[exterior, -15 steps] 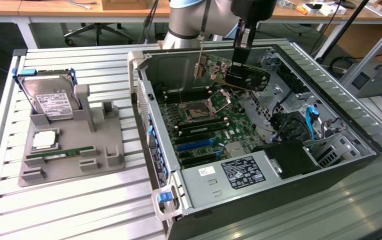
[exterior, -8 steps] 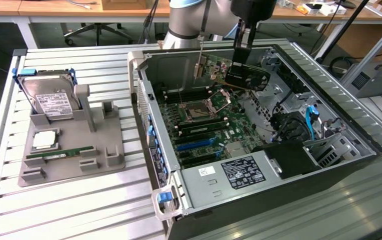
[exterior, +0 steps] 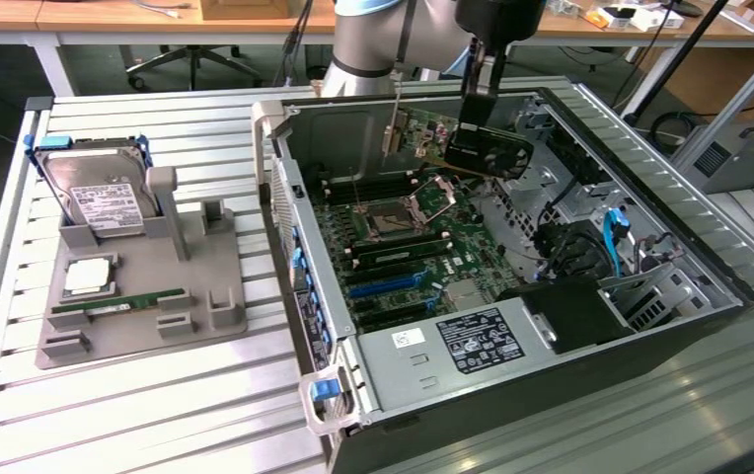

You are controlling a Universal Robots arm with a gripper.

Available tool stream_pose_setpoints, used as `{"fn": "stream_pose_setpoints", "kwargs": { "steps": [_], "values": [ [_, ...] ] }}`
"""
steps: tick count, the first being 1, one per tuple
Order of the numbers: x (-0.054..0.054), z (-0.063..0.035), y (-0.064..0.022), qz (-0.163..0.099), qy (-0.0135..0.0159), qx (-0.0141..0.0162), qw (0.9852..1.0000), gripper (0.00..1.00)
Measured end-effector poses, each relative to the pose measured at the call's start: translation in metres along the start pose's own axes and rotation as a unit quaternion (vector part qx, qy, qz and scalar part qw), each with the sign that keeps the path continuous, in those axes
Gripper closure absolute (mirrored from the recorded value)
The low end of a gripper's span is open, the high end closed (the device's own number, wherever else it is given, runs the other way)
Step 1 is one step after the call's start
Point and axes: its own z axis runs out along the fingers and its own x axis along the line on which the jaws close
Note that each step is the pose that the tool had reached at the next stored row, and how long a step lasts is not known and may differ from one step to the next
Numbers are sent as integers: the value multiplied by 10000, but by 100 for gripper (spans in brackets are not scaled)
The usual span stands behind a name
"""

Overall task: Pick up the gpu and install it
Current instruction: 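Insert the gpu into the slot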

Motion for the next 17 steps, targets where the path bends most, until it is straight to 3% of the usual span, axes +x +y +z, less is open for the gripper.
{"fn": "stream_pose_setpoints", "kwargs": {
  "steps": [17],
  "values": [
    [0, 0, 0, -208, -17, -2, 9998, 73]
  ]
}}
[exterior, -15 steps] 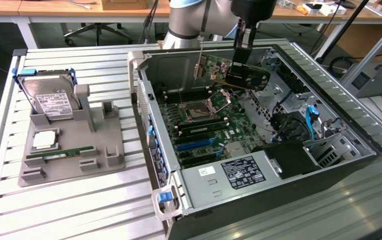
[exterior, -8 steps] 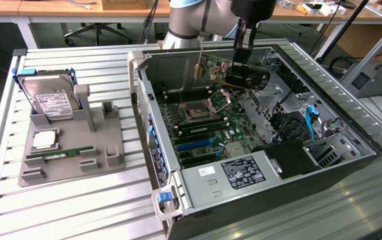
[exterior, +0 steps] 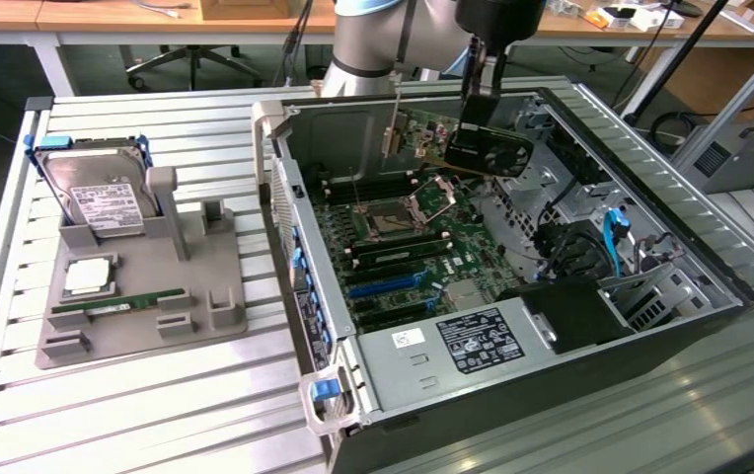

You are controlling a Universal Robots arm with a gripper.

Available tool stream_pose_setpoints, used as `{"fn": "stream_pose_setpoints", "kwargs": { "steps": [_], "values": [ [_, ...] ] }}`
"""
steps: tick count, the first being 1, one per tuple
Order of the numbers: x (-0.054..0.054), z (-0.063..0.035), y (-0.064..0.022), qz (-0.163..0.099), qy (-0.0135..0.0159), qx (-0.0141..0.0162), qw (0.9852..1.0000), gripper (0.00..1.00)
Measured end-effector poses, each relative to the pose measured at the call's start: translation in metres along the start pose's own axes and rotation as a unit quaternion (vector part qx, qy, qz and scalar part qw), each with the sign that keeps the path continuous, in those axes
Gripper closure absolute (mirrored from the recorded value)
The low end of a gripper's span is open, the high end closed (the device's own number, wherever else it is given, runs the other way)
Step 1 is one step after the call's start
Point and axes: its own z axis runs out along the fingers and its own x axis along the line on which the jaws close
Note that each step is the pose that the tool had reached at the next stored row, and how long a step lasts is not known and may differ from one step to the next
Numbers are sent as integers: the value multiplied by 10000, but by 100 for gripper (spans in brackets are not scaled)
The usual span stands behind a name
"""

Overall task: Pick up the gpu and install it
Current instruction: 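Insert the gpu into the slot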

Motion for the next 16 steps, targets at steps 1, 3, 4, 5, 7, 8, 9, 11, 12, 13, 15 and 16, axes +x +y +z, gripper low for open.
{"fn": "stream_pose_setpoints", "kwargs": {
  "steps": [1, 3, 4, 5, 7, 8, 9, 11, 12, 13, 15, 16],
  "values": [
    [0, 0, 0, -10, -1, 0, 10000, 73],
    [0, 0, 0, -29, -3, 0, 10000, 73],
    [0, 0, 0, -39, -3, 0, 10000, 73],
    [0, 0, 0, -49, -4, -1, 10000, 73],
    [0, 0, -1, -69, -6, -1, 10000, 73],
    [0, 0, 0, -89, -7, -1, 10000, 73],
    [0, 0, 0, -105, -9, -1, 9999, 73],
    [0, 0, 0, -121, -10, -1, 9999, 73],
    [0, 0, 0, -130, -11, -1, 9999, 73],
    [0, 0, 0, -138, -12, -2, 9999, 73],
    [0, 0, 0, -155, -13, -2, 9999, 73],
    [0, 0, 0, -167, -14, -2, 9999, 73]
  ]
}}
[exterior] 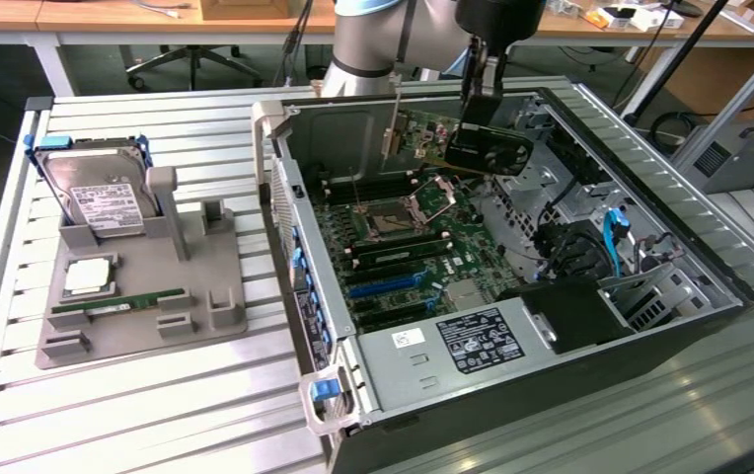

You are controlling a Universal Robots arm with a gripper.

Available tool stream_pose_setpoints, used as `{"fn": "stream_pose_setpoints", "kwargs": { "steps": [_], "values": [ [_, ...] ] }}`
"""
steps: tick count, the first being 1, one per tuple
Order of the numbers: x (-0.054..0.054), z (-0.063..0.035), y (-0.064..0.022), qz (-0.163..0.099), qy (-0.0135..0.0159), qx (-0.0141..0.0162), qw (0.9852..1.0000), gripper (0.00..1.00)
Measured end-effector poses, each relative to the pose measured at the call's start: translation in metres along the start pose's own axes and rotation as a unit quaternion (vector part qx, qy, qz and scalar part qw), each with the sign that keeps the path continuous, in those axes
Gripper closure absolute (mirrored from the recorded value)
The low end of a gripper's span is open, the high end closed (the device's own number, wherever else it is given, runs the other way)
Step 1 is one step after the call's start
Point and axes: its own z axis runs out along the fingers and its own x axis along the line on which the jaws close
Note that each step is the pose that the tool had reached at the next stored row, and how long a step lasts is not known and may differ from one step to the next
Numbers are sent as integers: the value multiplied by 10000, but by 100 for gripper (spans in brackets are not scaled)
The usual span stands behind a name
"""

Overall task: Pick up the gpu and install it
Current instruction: 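Insert the gpu into the slot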

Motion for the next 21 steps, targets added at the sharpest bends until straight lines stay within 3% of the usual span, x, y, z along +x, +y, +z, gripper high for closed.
{"fn": "stream_pose_setpoints", "kwargs": {
  "steps": [21],
  "values": [
    [0, 0, 0, -222, -13, 0, 9998, 73]
  ]
}}
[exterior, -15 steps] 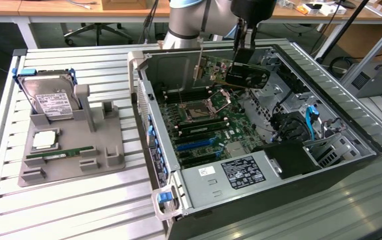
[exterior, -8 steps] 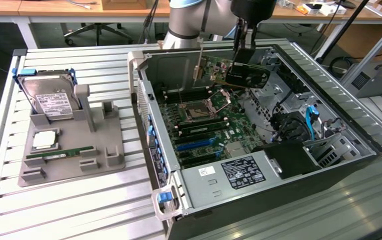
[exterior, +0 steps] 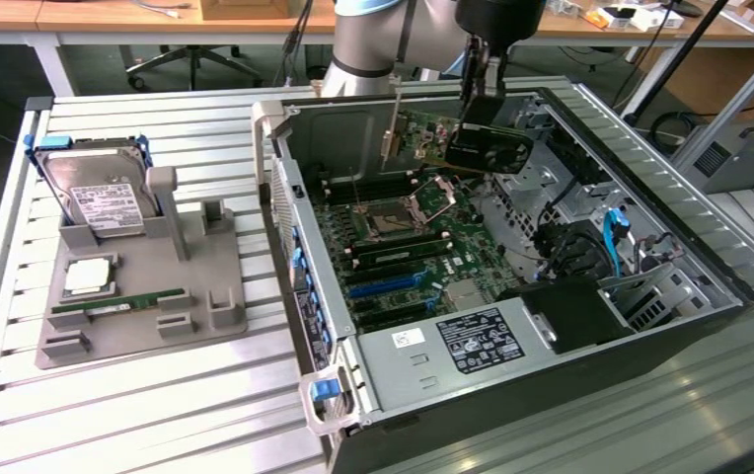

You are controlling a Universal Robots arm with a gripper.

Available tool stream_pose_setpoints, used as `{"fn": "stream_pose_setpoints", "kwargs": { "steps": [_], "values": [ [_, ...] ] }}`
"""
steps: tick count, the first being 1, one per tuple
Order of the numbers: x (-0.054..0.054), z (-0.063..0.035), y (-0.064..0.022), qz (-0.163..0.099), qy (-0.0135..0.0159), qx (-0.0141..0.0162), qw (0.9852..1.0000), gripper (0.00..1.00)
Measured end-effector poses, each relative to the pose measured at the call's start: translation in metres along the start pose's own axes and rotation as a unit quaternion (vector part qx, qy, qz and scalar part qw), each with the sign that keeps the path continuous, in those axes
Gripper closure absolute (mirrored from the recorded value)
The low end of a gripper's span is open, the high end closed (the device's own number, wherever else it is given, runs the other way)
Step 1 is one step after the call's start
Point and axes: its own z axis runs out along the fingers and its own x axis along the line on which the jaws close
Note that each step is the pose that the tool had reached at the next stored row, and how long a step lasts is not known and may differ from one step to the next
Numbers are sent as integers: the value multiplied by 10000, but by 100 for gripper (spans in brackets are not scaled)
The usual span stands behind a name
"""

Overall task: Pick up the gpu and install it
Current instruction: 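Insert the gpu into the slot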

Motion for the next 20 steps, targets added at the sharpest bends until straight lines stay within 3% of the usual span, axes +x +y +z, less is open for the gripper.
{"fn": "stream_pose_setpoints", "kwargs": {
  "steps": [20],
  "values": [
    [0, 0, 0, -167, -8, 1, 9999, 73]
  ]
}}
